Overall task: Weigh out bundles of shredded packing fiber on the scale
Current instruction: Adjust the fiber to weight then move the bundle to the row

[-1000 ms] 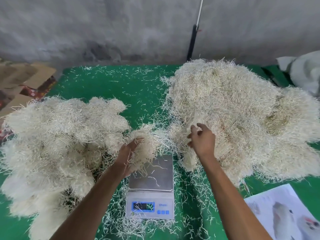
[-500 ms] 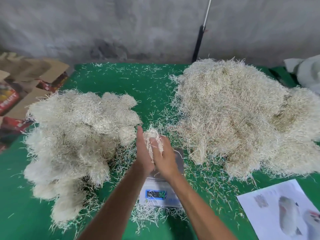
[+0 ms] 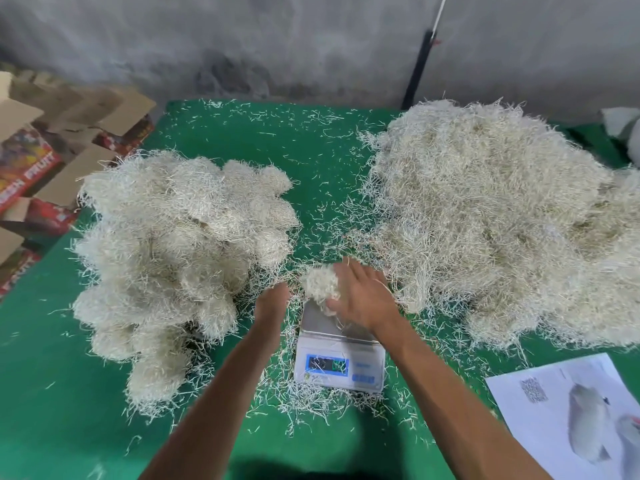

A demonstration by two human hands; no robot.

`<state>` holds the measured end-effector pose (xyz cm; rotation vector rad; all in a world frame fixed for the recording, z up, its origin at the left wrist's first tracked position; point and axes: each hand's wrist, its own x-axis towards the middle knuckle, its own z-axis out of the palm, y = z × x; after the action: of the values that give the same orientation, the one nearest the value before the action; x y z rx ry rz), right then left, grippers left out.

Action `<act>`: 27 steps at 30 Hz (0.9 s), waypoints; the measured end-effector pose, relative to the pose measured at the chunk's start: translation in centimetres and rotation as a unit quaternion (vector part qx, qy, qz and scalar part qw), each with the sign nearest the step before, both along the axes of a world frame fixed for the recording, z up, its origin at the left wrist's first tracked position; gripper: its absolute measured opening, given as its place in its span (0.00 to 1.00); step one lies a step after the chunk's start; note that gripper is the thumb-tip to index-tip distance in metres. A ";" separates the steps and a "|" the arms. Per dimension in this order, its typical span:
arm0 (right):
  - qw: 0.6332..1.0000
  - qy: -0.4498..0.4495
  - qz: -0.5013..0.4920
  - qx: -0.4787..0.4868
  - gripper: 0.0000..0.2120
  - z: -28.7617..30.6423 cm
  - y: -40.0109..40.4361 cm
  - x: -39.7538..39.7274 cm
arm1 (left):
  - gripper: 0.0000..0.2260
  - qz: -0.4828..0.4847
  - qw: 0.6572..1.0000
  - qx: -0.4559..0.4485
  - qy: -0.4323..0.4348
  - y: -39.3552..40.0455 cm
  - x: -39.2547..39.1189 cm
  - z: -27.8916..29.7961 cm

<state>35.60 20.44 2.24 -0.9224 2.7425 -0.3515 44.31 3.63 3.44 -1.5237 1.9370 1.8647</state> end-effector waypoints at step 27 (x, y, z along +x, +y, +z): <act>0.917 0.067 -0.326 -0.220 0.16 -1.4 5.9 2.8 | 0.09 0.035 0.992 0.055 0.112 -2.1 2.6 -3.3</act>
<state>38.39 26.38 0.86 -0.0555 3.0895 -1.0880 46.89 1.51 0.17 -1.4239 1.8480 2.2176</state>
